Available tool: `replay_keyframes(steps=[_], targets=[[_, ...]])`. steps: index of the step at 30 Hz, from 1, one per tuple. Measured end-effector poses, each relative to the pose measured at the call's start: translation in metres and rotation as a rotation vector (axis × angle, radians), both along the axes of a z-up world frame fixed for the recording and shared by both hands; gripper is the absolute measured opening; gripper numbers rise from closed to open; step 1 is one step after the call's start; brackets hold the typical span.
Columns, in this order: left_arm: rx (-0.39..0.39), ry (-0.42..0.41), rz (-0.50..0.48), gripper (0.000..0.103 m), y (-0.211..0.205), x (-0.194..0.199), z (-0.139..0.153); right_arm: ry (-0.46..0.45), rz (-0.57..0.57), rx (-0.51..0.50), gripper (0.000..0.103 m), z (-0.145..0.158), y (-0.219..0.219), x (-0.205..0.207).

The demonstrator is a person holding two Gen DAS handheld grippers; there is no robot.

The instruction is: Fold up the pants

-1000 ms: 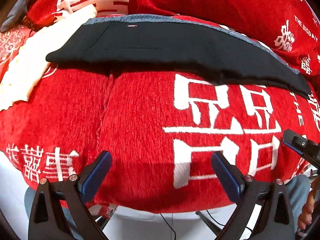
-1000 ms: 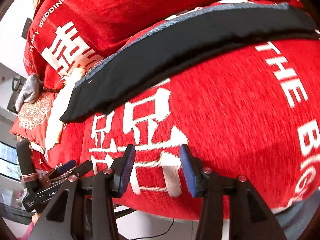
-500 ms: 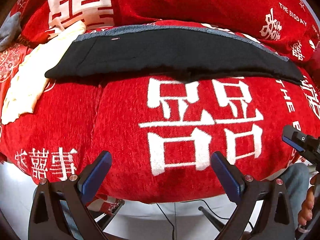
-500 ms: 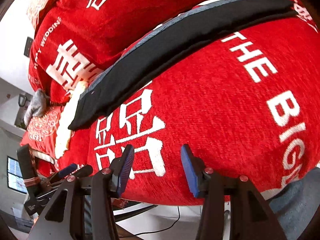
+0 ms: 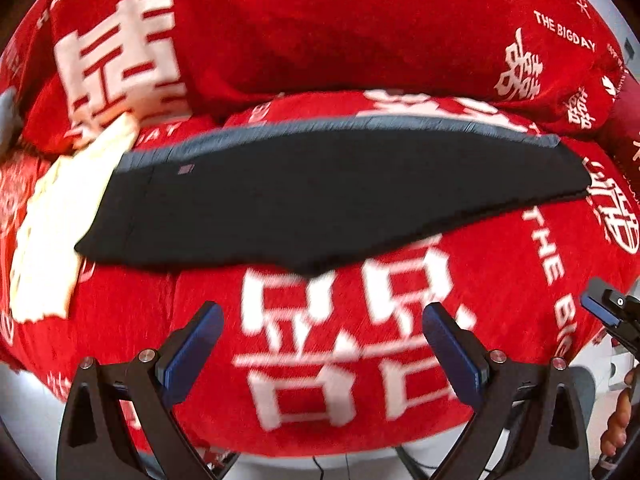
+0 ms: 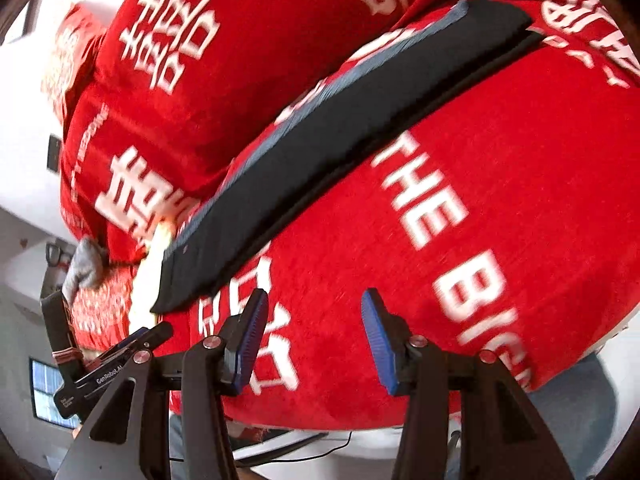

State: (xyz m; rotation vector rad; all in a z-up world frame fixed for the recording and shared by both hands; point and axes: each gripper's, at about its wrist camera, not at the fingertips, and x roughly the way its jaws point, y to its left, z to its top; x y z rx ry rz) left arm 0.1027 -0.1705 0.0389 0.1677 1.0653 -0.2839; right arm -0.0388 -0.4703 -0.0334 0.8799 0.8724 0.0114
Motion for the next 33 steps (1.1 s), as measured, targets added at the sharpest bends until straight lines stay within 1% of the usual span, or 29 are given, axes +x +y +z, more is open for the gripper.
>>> replay_keyframes(steps=[6, 8, 10, 12, 15, 18, 20, 22, 23, 24, 25, 27, 29, 31, 33], targets=[[-0.012, -0.041, -0.038, 0.1, -0.048, 0.043, 0.018, -0.031, -0.115, -0.031, 0.052, 0.024, -0.067, 0.006], [-0.004, -0.048, -0.039, 0.1, -0.061, 0.058, 0.017, -0.044, -0.16, -0.049, 0.052, 0.03, -0.091, 0.013], [-0.001, -0.034, -0.028, 0.1, -0.074, 0.077, 0.01, -0.05, -0.209, -0.067, 0.052, 0.032, -0.119, 0.023], [-0.005, -0.002, -0.014, 0.1, -0.084, 0.094, -0.001, -0.034, -0.259, -0.068, 0.052, 0.026, -0.147, 0.036], [0.008, 0.032, 0.012, 0.1, -0.098, 0.112, -0.019, 0.001, -0.329, -0.026, 0.052, 0.008, -0.189, 0.059], [0.023, 0.063, 0.02, 0.1, -0.108, 0.123, -0.039, 0.039, -0.373, 0.002, 0.047, -0.013, -0.217, 0.076], [0.028, 0.087, 0.019, 0.1, -0.114, 0.129, -0.053, 0.069, -0.384, -0.014, 0.046, -0.024, -0.226, 0.085], [0.049, 0.109, 0.021, 0.1, -0.118, 0.132, -0.066, 0.104, -0.387, -0.016, 0.045, -0.038, -0.232, 0.095], [0.057, 0.121, 0.02, 0.1, -0.118, 0.132, -0.072, 0.111, -0.394, -0.002, 0.038, -0.043, -0.234, 0.098], [0.057, 0.131, 0.021, 0.1, -0.118, 0.132, -0.078, 0.113, -0.406, 0.032, 0.029, -0.051, -0.238, 0.098], [0.05, 0.126, 0.022, 0.1, -0.117, 0.131, -0.078, 0.113, -0.413, 0.053, 0.008, -0.055, -0.239, 0.097], [0.045, 0.11, 0.01, 0.1, -0.116, 0.128, -0.078, 0.084, -0.427, 0.092, 0.008, -0.059, -0.241, 0.092], [0.049, 0.1, 0.0, 0.102, -0.117, 0.127, -0.079, 0.076, -0.422, 0.068, 0.008, -0.058, -0.239, 0.089], [0.048, 0.091, -0.003, 0.102, -0.117, 0.127, -0.08, 0.091, -0.406, 0.035, 0.008, -0.062, -0.235, 0.088], [0.048, 0.083, 0.001, 0.102, -0.118, 0.126, -0.08, 0.078, -0.399, 0.033, 0.008, -0.066, -0.235, 0.086]])
